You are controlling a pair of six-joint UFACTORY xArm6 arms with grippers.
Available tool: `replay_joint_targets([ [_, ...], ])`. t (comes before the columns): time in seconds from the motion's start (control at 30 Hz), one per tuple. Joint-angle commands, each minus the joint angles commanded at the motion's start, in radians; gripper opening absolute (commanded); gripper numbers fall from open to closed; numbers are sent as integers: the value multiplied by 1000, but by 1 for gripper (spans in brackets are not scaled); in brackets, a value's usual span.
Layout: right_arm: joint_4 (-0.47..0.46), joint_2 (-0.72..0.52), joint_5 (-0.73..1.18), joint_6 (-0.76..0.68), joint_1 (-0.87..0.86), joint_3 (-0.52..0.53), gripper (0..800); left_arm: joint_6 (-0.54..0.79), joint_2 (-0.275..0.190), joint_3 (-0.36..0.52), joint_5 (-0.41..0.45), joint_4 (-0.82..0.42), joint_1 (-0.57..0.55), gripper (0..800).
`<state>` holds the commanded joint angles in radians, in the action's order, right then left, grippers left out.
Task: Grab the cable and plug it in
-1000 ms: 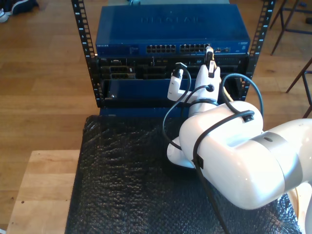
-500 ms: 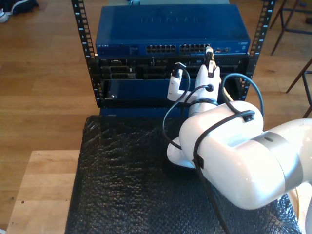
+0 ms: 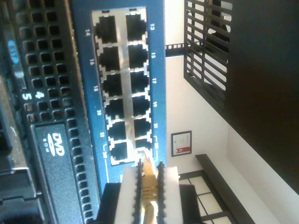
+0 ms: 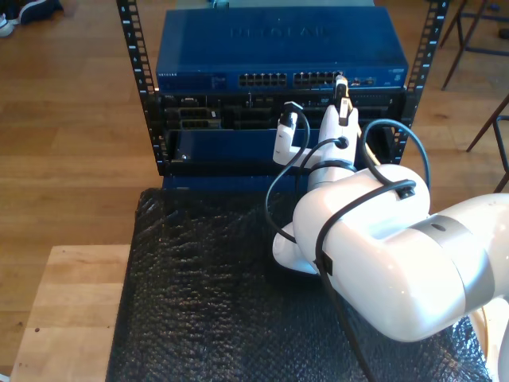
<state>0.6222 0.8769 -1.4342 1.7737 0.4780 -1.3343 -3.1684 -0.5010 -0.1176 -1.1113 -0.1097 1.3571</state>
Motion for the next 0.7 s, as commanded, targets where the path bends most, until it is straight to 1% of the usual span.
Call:
replay_joint_targets([
  [0.7,-11,3,3,2,-2,-12,0,0,0,0,-2,0,2,800],
])
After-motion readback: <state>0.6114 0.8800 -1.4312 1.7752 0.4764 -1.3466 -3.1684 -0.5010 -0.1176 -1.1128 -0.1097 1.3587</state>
